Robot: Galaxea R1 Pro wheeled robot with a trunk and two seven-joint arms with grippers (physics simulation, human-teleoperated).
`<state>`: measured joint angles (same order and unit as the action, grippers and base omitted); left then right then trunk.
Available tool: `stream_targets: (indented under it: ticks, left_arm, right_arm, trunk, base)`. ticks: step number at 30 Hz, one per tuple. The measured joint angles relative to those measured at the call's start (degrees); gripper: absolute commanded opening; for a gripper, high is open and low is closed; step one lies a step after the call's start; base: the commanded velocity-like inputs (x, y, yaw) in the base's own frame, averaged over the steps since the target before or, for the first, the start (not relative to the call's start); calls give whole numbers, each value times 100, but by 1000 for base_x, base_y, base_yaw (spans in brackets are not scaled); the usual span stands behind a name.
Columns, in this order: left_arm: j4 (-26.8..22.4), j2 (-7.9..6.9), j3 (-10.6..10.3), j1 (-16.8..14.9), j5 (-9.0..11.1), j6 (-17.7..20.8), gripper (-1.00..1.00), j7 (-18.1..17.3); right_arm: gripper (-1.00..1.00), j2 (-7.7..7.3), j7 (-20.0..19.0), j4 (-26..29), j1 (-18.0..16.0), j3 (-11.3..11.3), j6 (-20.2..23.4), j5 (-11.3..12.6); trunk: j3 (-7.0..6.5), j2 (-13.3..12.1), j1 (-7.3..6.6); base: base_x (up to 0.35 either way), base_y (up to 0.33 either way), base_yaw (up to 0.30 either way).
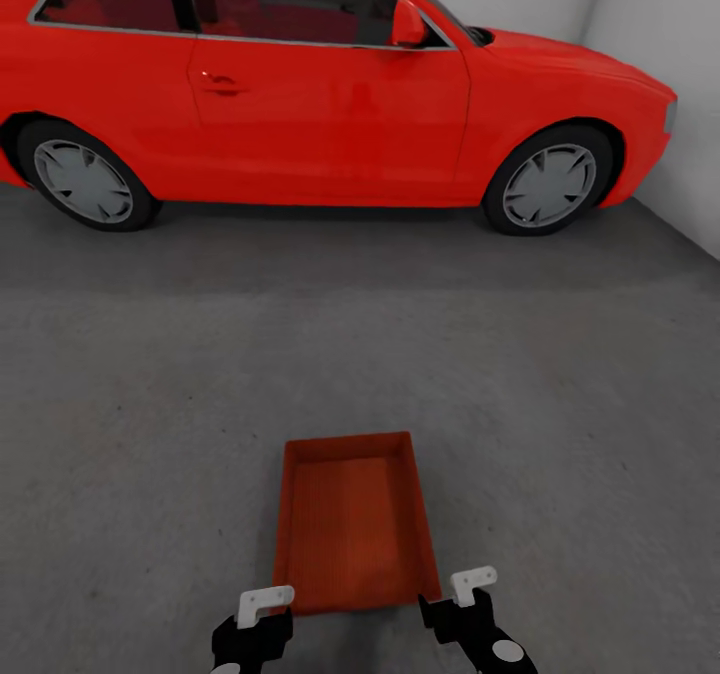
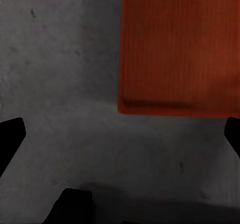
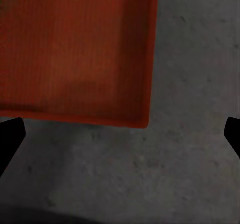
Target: Move the two storage containers from the living room to the garage. In the garage, place one container on the floor and stack the other container on top of it (either order is fine).
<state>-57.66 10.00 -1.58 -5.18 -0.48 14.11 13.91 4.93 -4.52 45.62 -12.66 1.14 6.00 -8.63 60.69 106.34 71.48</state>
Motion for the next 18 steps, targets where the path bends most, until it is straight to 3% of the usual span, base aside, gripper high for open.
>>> stream_targets:
  ticks: [18]
  left_arm:
    - [0, 0, 19, 0, -6, 0, 100, 21]
  right_arm:
    - [100, -3, 60, -13, 0, -1, 6, 0]
  trunk:
    - [-323, -722, -395]
  base:
    - [0, 0, 0]
